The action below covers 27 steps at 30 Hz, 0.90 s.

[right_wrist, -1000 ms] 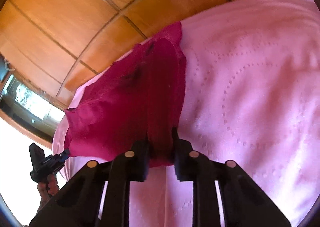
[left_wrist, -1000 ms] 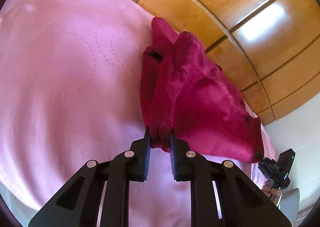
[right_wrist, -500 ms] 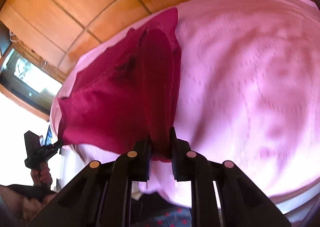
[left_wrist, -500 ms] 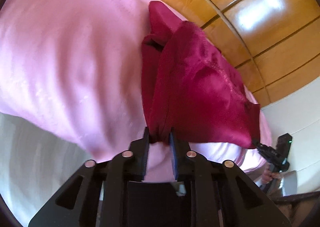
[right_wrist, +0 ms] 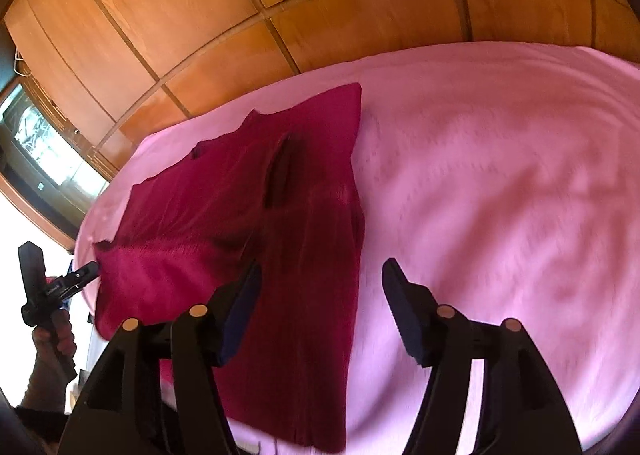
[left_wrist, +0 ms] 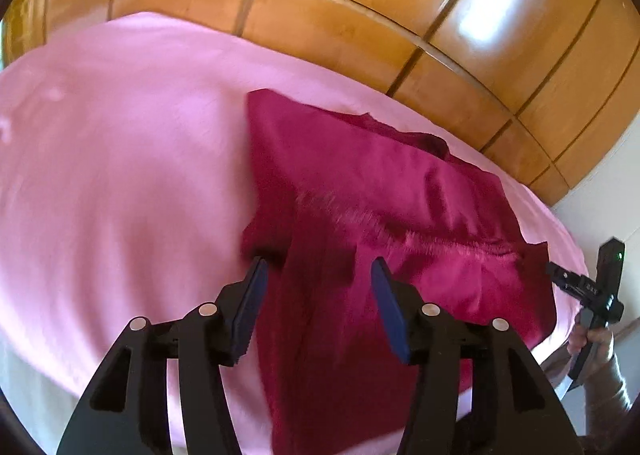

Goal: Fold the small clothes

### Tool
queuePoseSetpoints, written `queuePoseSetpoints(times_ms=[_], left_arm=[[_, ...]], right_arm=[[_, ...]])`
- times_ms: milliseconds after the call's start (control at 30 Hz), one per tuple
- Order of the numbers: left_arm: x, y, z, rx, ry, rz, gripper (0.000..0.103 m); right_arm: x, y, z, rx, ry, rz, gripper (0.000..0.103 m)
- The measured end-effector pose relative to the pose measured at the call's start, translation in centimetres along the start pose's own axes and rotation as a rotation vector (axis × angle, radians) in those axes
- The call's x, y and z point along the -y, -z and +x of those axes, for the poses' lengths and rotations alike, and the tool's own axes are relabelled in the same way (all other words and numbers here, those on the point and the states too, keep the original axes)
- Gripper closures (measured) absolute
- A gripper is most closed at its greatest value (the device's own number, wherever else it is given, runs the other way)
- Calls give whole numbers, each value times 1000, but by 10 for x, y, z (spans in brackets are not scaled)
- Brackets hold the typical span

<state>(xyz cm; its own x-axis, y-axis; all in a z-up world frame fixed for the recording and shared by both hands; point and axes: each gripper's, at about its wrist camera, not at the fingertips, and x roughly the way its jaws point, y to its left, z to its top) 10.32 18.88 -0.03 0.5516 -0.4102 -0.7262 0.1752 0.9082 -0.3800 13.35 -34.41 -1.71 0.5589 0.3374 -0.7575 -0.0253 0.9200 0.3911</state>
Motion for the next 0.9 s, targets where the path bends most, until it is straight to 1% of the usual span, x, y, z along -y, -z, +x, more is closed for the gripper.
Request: queuePoseSetpoints(times_ms=[33,67,100,133,167,200,333,467,533,567,633,733,900], left_arm=[[2,-4,6,11,-11,-3,50],[1,-8,9,16,-10,-8,53],[1,-10,12,13,10,-13,74],[3,-13,16,5,13,-17,87],[4,-13,15,13,2,-16,91],[4,-12,13,21,-11,-23,94],[3,-5,-18,67,30,-26,95],[2,-2,-57,141,64,-40,96],[2,-10,-63,160,71,-55,96],[1,-14,-63,167,72,-58,96],[3,-31,-59,180,65,-57,96],[8,-57,-47,203,36,-31,96],[12,-107,-11,205,-32,-9,96]], right_arm=[[-1,-4,6,0,5,-2,41],[-1,-7,10,-3,2,-3,46],[-2,-9,15,-10,0,-5,52],[-3,-9,16,-16,2,-12,69],[-6,-9,17,-19,20,-32,88],[-10,-8,14,-13,31,-55,94],[-21,-6,-17,32,15,-92,96],[-37,-12,-50,99,-49,-110,96],[-40,-21,-53,122,-71,-97,96],[-39,-29,-52,134,-87,-80,96],[-38,-44,-44,149,-89,-60,96],[-28,-73,-16,146,-87,18,96],[-22,-114,26,140,-31,44,96]])
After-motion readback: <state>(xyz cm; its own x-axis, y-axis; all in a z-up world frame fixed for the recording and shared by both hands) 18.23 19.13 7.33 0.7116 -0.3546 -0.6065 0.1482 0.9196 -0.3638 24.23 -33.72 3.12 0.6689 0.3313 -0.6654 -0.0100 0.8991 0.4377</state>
